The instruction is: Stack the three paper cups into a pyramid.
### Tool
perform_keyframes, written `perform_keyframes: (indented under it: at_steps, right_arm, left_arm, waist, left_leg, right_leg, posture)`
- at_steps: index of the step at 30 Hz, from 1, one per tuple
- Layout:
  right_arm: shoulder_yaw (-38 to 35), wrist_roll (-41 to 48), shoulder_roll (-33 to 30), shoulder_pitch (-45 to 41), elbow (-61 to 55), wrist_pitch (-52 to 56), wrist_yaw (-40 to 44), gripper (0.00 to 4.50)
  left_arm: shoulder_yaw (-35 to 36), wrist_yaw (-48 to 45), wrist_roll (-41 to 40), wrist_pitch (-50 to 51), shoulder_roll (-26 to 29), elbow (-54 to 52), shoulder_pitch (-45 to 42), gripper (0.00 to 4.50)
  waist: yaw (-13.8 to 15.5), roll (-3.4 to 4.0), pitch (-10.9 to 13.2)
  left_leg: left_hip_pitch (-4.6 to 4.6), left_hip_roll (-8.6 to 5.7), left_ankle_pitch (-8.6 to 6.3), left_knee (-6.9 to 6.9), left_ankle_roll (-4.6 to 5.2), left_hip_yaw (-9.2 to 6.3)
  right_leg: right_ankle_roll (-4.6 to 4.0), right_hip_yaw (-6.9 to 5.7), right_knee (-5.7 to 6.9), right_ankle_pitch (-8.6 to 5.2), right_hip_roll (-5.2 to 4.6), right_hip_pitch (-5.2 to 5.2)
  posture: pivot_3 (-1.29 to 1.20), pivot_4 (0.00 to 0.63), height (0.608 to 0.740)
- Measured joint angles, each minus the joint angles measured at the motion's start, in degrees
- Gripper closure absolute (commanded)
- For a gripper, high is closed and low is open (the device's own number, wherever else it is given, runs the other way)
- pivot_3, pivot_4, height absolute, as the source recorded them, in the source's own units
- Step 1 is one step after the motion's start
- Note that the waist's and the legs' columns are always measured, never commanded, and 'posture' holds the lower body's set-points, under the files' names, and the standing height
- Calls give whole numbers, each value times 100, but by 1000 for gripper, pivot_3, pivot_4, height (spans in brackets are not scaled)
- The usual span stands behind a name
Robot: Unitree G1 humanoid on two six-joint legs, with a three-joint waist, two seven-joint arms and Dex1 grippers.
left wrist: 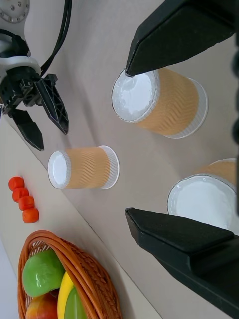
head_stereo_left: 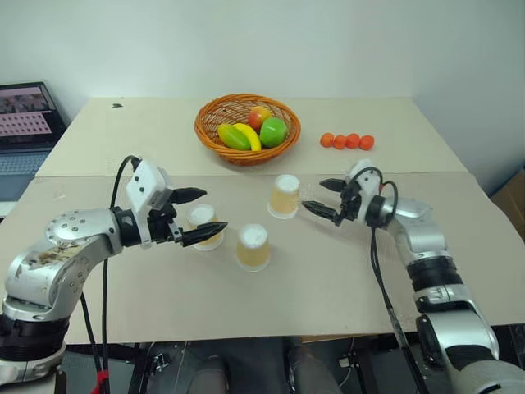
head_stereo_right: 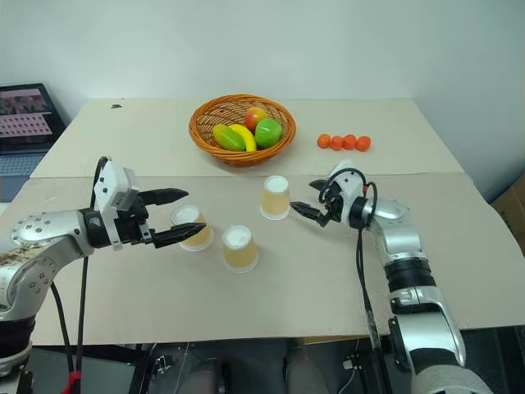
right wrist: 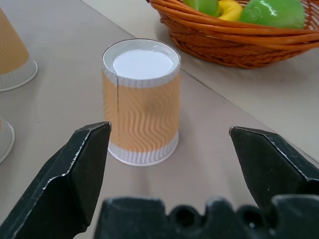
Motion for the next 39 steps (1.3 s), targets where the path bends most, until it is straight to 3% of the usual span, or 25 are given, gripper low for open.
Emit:
perform_keyframes:
  at_steps: [14, 34, 37, 39]
  right_arm:
    - [93, -419, 501, -1178, 2009, -981, 206, 68]
    - [95, -789, 1083, -1885, 2989, -1438, 299, 68]
    - [94, -799, 1142, -1916, 3060, -1474, 297, 743]
    - [87, -801, 1148, -1929, 3084, -1489, 293, 1422]
  left_arm:
    - [101, 221, -96, 36, -38, -378, 254, 0]
    - [109, 455, -138, 39, -83, -456, 426, 0]
    - [109, 457, -138, 39, -91, -457, 426, 0]
    - [109, 462, -138, 39, -103, -458, 426, 0]
  waist:
    - [-48, 2, 1]
    - [-42, 5, 3]
    - [-43, 5, 3]
    - [-43, 5, 3]
  left_leg:
    - [6, 0, 0, -1, 0, -1]
    - [5, 0, 0, -2, -1, -3]
    - [5, 0, 0, -2, -1, -3]
    - [5, 0, 0, -2, -1, -3]
  right_leg:
    - [-2, 0, 8, 2, -1, 0]
    - [-3, -1, 10, 3, -1, -1]
    - [-3, -1, 10, 3, -2, -1]
    - [-3, -2, 11, 3, -1, -1]
  posture:
    - [0, 150, 734]
    - [0, 150, 734]
    - [0, 150, 734]
    - [0, 150, 734]
